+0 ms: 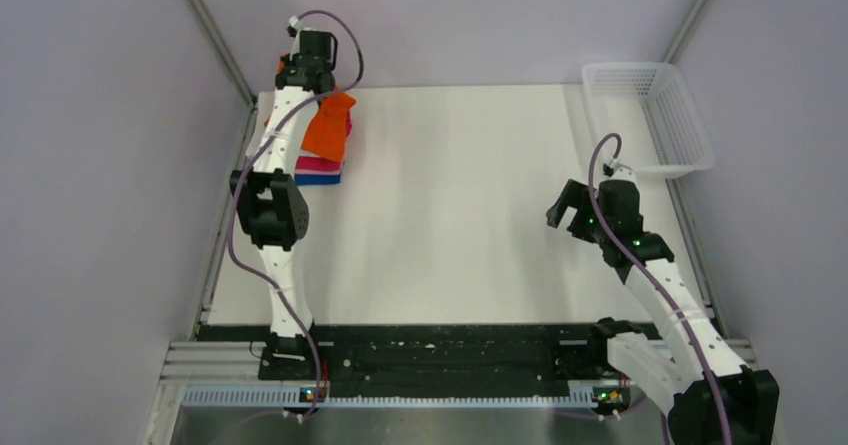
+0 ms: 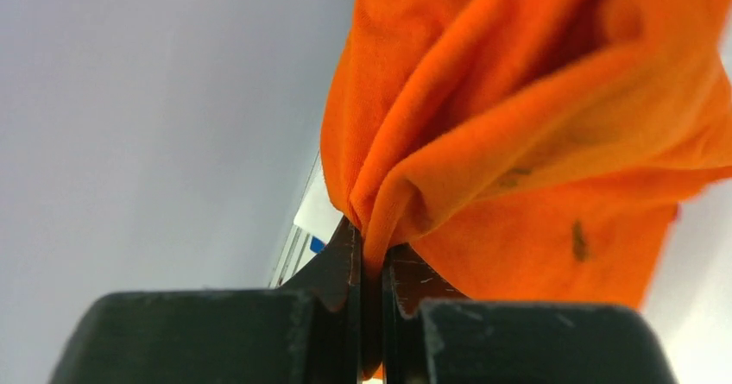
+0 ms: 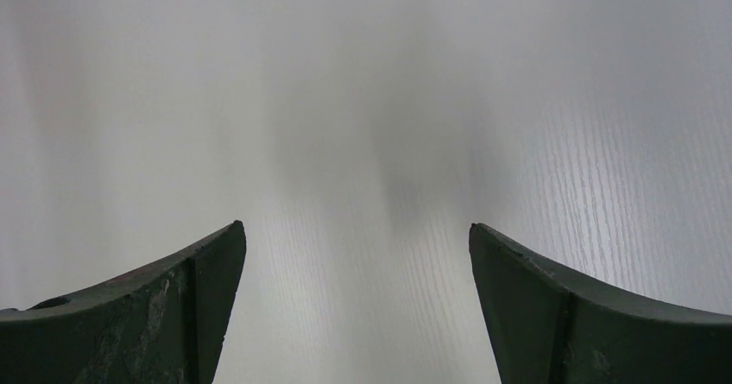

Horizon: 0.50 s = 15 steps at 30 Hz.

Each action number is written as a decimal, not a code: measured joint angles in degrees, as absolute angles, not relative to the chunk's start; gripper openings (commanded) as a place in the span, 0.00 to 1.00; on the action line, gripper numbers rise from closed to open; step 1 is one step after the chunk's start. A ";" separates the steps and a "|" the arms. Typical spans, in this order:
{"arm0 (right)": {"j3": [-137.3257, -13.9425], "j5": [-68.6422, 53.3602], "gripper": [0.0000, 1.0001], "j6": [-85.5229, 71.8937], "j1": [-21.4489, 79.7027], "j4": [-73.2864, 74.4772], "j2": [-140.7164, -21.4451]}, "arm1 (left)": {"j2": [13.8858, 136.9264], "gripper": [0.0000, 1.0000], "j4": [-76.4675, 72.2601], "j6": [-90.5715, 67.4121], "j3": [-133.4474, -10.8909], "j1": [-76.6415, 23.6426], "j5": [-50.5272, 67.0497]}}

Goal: Fold and stack the t-shirts
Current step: Put the neatly folded tshirt into the corner of the board with the left arm

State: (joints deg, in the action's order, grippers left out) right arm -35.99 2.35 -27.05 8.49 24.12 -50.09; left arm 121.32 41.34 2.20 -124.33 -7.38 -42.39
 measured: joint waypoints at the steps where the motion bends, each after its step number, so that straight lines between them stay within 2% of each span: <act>1: -35.99 2.59 0.99 -27.05 8.49 24.12 -50.33 | 122.63 0.01 41.43 2.15 -125.01 -6.13 -41.60; 6: -35.99 3.90 0.99 -27.16 8.49 24.32 -50.87 | 129.69 0.12 41.60 1.93 -129.16 -1.37 -39.66; 8: -35.99 4.38 0.99 -27.22 8.49 24.45 -50.92 | 131.79 0.29 41.65 1.54 -130.04 0.54 -38.79; 12: -35.99 5.23 0.99 -27.62 8.49 24.80 -51.11 | 133.40 0.88 41.56 0.12 -130.61 3.22 -37.69; 14: -35.99 5.56 0.99 -27.70 8.49 24.99 -51.29 | 133.43 0.97 41.12 -0.64 -131.07 4.16 -38.04; 15: -35.99 5.76 0.99 -27.83 8.49 24.99 -51.44 | 133.43 0.98 40.58 -1.06 -131.39 4.49 -38.41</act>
